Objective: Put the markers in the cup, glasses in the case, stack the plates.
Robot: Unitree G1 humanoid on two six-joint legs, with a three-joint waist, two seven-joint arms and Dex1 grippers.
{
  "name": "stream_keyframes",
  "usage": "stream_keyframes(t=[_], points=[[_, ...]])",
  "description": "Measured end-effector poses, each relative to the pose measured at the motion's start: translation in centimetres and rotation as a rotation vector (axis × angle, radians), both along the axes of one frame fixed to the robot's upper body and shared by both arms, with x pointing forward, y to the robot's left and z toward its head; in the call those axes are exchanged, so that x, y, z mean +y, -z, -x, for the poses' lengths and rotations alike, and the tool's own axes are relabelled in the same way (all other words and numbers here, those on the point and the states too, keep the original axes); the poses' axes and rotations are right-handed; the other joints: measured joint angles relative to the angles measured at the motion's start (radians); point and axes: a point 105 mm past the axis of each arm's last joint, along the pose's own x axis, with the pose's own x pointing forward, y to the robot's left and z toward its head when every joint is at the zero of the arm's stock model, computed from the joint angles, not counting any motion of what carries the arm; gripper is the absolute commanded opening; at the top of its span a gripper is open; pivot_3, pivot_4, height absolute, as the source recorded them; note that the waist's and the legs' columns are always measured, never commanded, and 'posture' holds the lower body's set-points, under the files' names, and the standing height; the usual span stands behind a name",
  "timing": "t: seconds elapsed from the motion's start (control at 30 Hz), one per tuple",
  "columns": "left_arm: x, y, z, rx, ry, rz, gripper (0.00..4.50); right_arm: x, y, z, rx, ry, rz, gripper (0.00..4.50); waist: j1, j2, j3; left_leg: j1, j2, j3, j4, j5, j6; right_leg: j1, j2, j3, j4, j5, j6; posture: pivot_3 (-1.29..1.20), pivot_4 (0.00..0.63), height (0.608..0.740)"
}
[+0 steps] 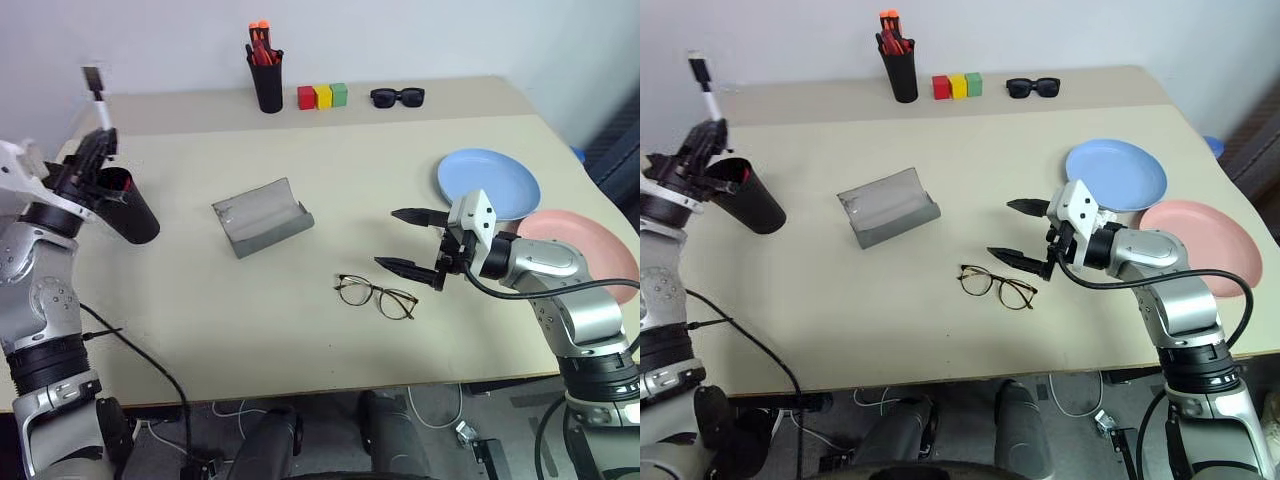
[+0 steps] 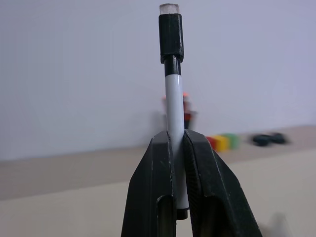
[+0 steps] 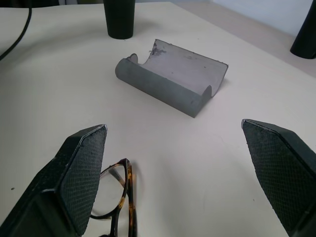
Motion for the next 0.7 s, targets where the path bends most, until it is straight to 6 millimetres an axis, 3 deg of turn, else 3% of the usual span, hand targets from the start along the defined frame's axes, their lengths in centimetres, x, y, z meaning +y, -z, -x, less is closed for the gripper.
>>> stream_keyframes(t=[0.1, 0.27, 0.53, 0.7], points=[[2.0, 0.5, -0.1, 0.002, -0.103, 0.022, 0.02, 0.0, 0.0, 0.0, 0.0, 0.0, 0.0, 4.5, 0.001, 0.0, 0.0, 0.0, 0.0, 0.0, 0.0, 0.0, 0.0, 0.0, 0.0, 0.0, 0.0, 0.0, 0.0, 0.0, 0.15, 0.74], [3.3, 2.5, -1.1, 0.064, -0.159, 0.073, 0.02, 0.0, 0.0, 0.0, 0.0, -0.001, 0.0, 4.5, 0.0, 0.0, 0.0, 0.0, 0.0, 0.0, 0.0, 0.0, 0.0, 0.0, 0.0, 0.0, 0.0, 0.0, 0.0, 0.0, 0.15, 0.74], [3.1, 4.5, -1.9, 0.105, -0.168, 0.017, 0.02, 0.0, 0.0, 0.0, 0.003, 0.0, 0.001, 4.5, 0.0, 0.0, 0.0, 0.0, 0.0, 0.0, 0.0, 0.0, 0.0, 0.0, 0.0, 0.0, 0.0, 0.0, 0.0, 0.0, 0.15, 0.74], [2.8, 5.2, -2.2, 0.118, -0.163, -0.013, 2.07, 0.0, 0.0, 0.0, 0.003, 0.001, 0.003, 4.5, -0.001, 0.0, 0.0, 0.0, 0.0, 0.0, 0.0, 0.0, 0.0, 0.0, 0.0, 0.0, 0.0, 0.0, 0.0, 0.0, 0.15, 0.74]])
